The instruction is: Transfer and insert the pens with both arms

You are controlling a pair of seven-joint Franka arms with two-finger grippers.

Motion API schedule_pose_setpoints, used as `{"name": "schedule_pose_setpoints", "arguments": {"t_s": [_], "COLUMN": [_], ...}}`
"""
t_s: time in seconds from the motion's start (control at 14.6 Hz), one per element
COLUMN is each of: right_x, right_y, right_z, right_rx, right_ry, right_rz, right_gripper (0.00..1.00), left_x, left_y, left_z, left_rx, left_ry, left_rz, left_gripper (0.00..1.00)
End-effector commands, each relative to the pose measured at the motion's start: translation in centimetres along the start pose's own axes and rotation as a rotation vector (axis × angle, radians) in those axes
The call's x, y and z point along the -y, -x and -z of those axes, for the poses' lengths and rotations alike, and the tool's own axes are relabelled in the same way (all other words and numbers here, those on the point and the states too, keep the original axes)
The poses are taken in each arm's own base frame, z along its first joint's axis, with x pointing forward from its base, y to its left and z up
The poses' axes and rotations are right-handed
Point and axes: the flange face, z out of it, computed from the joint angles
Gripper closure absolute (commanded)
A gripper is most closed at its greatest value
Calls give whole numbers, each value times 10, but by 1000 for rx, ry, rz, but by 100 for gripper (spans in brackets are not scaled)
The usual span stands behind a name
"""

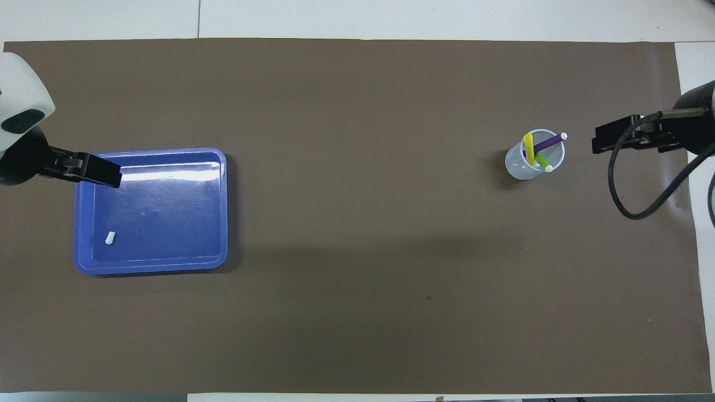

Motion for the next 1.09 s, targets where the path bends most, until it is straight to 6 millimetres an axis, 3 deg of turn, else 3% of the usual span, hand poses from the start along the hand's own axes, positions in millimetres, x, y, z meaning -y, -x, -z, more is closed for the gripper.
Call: {"name": "schedule_pose_setpoints", "arguments": {"t_s": [0.0, 0.41, 1.03], "right_x": [-3, -2, -8], "right_y": [8, 11, 9], "right_z": [-1, -2, 2], "right_rx": [9, 14, 7], "right_ry": [17, 15, 7], "right_rz": [-32, -26, -32], "right_gripper": [0, 0, 0], "left_x": [6, 18, 11], "left_y": [7, 8, 9], "left_z": [0, -2, -2], "left_rx": [7, 10, 21], "left_ry": [21, 25, 27], "left_rz": [32, 58, 47], "left_gripper": [0, 0, 0]}}
